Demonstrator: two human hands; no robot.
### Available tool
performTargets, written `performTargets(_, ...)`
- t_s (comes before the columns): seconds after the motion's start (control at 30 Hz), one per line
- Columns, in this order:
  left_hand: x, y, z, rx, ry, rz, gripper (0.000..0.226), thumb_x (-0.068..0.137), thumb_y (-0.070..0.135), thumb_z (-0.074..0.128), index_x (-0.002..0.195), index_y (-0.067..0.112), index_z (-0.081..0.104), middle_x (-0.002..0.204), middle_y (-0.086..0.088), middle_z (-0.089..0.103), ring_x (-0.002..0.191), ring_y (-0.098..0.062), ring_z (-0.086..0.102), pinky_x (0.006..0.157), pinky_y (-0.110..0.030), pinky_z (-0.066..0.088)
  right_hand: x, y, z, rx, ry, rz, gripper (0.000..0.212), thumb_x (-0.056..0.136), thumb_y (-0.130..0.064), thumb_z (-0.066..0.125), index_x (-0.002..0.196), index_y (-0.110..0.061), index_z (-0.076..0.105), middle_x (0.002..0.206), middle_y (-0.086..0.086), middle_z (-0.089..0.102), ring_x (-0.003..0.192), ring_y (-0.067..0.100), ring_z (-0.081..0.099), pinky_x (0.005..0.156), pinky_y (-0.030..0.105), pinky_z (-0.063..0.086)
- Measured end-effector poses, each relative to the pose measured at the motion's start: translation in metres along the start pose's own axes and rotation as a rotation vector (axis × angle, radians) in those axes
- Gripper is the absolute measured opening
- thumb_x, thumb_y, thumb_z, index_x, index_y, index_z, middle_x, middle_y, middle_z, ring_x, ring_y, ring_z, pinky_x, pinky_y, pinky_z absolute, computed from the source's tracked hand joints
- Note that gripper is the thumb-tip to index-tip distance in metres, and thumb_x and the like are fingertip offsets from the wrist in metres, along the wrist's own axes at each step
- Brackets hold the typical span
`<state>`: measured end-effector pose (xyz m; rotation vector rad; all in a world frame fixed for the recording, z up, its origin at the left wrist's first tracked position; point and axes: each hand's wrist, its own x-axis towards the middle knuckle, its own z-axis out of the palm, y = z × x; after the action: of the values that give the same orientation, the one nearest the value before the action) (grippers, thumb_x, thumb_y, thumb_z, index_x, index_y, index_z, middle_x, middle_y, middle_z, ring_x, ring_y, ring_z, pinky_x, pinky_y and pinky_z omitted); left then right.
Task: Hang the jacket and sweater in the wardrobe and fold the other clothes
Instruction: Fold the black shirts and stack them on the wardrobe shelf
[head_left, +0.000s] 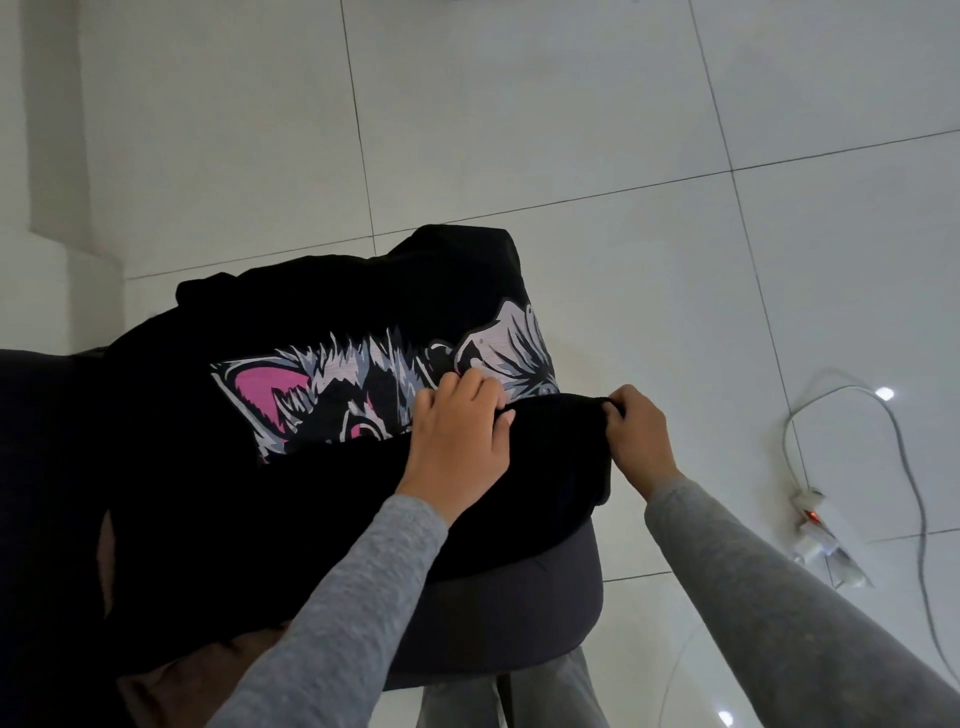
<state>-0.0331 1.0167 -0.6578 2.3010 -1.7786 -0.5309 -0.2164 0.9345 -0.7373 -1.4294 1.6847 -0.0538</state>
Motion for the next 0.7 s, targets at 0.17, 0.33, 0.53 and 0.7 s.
performTargets(0.17,-0.001,0.002,0.006,0.057,0.041,0.005,0.015,0.087,0.036,0.055,0.09,0.023,0.052,0.089,0.008,0.05,0.079,-0.013,0.043,0.075,-0.025,0.018,0.012,0.004,-0.01,0.117,0.143,0.036,0.029,0.086,0.007,0.041,0.108,-0.002,0.058,0.113,0.014,0.056,0.105,0.025,0.052,0.084,0.025,0.036)
performTargets(0.33,0.001,0.007,0.011,0.036,0.075,-0.05,0.013,0.088,0.036,0.054,0.087,0.023,0.055,0.088,0.009,0.052,0.08,-0.014,0.046,0.076,-0.027,0.021,0.007,0.0,-0.006,0.242,0.05,-0.025,0.04,0.09,-0.001,0.053,0.129,-0.01,0.05,0.134,0.006,0.046,0.117,0.018,0.049,0.092,0.023,0.036)
performTargets(0.53,0.008,0.003,0.0,0.015,-0.005,0.019,0.015,0.086,0.033,0.062,0.082,0.022,0.052,0.079,0.014,0.047,0.076,-0.013,0.043,0.073,-0.027,0.027,-0.011,-0.01,0.007,0.266,-0.238,-0.187,0.024,0.09,-0.003,0.051,0.103,-0.02,0.064,0.105,-0.008,0.065,0.103,0.01,0.057,0.087,0.017,0.042)
performTargets(0.7,0.008,-0.007,-0.009,-0.018,-0.061,0.074,0.017,0.083,0.031,0.067,0.08,0.02,0.055,0.078,0.016,0.041,0.073,-0.01,0.042,0.073,-0.026,0.031,-0.001,-0.015,0.006,0.065,-0.152,-0.229,0.016,0.092,-0.003,0.046,0.095,-0.012,0.058,0.096,-0.001,0.06,0.096,0.02,0.054,0.085,0.026,0.041)
